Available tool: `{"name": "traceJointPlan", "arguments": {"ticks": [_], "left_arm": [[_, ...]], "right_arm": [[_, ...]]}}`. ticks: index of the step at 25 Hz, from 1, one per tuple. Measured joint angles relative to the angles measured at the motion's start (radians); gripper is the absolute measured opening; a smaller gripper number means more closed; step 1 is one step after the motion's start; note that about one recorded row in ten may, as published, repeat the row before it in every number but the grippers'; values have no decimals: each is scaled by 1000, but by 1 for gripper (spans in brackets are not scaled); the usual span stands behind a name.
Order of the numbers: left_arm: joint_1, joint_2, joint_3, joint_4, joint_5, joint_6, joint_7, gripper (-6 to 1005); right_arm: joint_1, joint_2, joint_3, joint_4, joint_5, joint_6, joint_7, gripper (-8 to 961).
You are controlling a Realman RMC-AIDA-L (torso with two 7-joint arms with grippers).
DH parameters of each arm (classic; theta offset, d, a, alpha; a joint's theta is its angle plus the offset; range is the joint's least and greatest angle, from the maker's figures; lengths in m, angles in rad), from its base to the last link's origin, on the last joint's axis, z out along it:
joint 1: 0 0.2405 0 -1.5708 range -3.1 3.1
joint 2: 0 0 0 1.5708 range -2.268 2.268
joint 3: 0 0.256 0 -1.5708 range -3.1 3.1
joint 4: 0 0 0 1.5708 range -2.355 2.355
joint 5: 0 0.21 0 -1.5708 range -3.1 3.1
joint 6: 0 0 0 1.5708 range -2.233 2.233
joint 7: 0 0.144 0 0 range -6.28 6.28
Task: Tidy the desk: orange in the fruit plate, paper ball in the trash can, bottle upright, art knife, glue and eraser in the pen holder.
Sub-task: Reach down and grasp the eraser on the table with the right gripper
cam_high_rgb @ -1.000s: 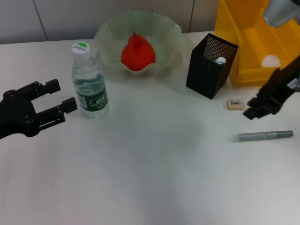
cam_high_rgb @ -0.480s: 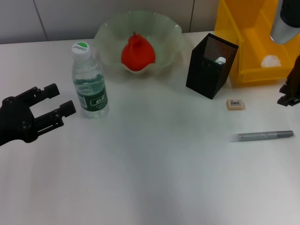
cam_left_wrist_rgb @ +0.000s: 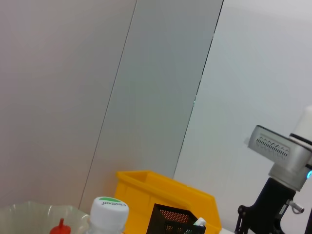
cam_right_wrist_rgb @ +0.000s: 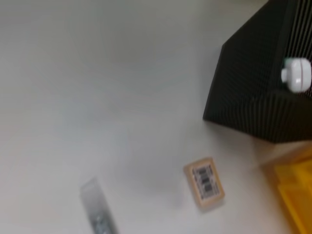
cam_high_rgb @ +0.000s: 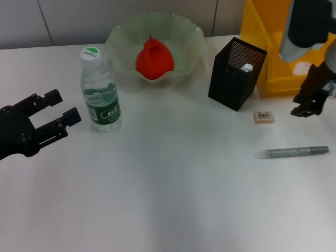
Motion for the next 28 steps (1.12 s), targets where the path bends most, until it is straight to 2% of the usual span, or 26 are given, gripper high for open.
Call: {"name": "traceJointPlan", "arguments": {"ticks": [3,6,15,20,25,28], "left_arm": [[-6,2,0,-1,3,-8,11,739],[-8,1,0,-2,0,-17,12,739],[-10,-2,-1,-2,-1,-24,13,739],[-11,-4,-4,-5,-1,-34,14,739],[-12,-3,-12,-19,0,-40,14,739],[-12,-3,-13,-19,0,-41,14,739]], "right_arm": [[-20,30,5,21,0,107,-41,268],[-26,40,0,24,-1,157,-58,269],[9,35,0,67,-1,186,-68,266],[25,35,13,139,3,238,-89,265],[22,45,13,164,17,268,-102,263],[33,47,13,164,31,243,-94,262]]}}
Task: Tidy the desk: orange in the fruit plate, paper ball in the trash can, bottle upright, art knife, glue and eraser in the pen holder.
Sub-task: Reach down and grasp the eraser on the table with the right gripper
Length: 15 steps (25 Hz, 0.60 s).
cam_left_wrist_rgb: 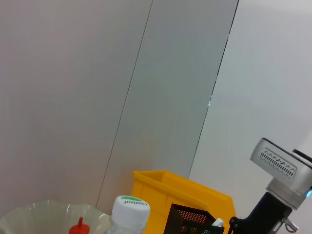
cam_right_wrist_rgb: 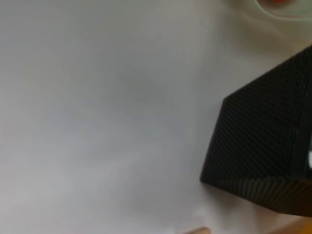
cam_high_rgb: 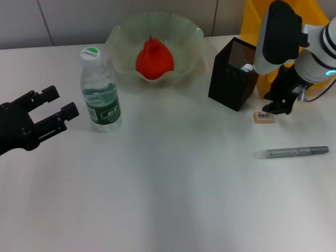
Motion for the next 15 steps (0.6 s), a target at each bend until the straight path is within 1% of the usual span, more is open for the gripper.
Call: {"name": "traceJointPlan", "arguments": {"ticks": [2,4,8,15], "left_arm": [[0,0,0,0,0,0,0,739],[1,0,0,0,0,0,0,739],[8,0,0,0,0,0,7,739],[10,1,-9,-24,0,5,33,739]], "right_arm": [[5,0,0,-1,2,-15,6,261],[22,1,0,-2,4,-63,19,263],[29,2,-1,-2,4,-89,36,270],[31,2,0,15,-20,-80,67,282]]}}
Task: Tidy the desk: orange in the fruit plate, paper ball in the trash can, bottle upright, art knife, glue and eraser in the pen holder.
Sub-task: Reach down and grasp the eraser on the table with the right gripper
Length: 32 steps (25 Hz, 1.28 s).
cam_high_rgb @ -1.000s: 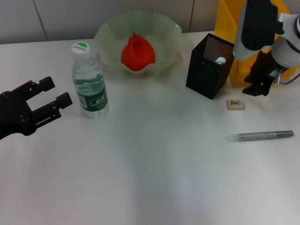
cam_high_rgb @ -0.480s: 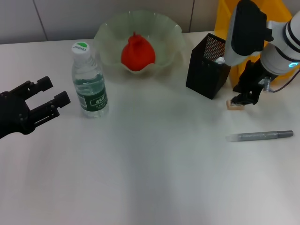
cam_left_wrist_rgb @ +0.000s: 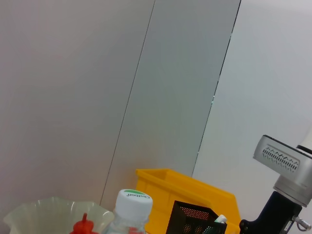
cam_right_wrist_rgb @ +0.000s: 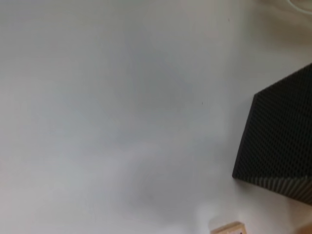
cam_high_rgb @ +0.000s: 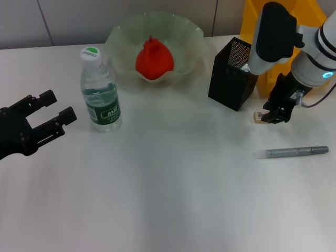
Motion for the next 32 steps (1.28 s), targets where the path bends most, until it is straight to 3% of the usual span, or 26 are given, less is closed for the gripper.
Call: {"name": "traceJointPlan", "arguments": {"ticks": [9,18,32], "left_arm": [[-1,1,-2,-5,0,4,4,739],[2,2,-5,-5,0,7,5,739],[2,5,-28,-5,1,7,14,739]], "right_arm": [[9,-6,-14,25,-11,10,28,298],[-2,-9,-145,37,-12,75,137,325],[2,-13,-134,46,-12,82,150,334]]}}
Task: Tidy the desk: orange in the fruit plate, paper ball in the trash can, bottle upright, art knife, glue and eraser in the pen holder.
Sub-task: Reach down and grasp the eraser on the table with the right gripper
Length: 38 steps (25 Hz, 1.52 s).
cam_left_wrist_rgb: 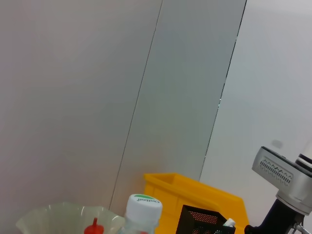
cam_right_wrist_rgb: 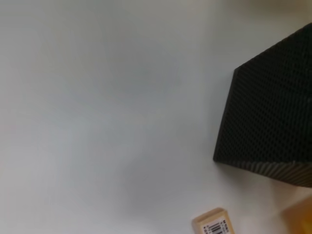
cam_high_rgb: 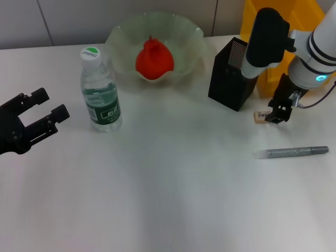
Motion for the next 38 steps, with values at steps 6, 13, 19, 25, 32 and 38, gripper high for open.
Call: {"name": "traceJointPlan", "arguments": {"ticks": [6,13,19,25,32,38], "left_arm": [[0,0,0,-2,-1,0,2,738],[0,0,0,-4,-1,1,2,738],[1,0,0,-6,-1,2,2,738],[2,0,1,-6,-1,2,2,738],[8,-1,0,-6,-1,2,2,738],[11,-3,0,-6,-1,2,2,738]], "right_arm": [[1,-3,-5,7,0,17,2,333],[12,-3,-10,40,0,27,2,330],[13,-3,-10,47,0,34,2,329],[15,-2,-10,55,0,38,-2,328],[13,1,-15,59,0,52,-7,327],[17,2,-29,76,0,63,-8,326]]}}
